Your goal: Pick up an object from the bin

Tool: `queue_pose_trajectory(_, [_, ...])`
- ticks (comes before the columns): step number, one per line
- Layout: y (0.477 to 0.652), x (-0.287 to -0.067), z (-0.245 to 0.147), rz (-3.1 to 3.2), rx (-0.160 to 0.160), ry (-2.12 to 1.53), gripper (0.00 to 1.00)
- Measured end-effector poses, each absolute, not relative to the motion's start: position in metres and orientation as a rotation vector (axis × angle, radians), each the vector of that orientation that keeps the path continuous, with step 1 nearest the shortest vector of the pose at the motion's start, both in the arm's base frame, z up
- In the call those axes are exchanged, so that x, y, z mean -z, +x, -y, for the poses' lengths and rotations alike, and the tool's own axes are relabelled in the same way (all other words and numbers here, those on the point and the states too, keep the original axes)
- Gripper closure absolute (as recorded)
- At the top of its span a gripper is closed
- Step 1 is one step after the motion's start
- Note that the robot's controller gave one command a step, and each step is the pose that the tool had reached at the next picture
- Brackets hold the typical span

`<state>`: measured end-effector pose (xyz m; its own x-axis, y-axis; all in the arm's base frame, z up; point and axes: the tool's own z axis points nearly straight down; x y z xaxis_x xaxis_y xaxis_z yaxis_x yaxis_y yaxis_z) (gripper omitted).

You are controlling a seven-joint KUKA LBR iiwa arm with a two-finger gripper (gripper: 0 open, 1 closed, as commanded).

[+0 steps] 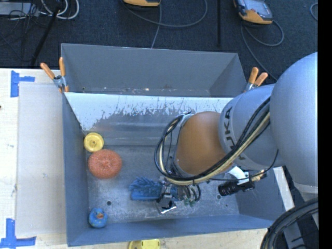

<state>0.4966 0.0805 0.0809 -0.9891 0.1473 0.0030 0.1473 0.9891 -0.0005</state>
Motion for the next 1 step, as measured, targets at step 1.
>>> queue_pose_trajectory(1, [0.513, -0.2143, -0.1088, 3.136, 0.0, -0.183, 1.0])
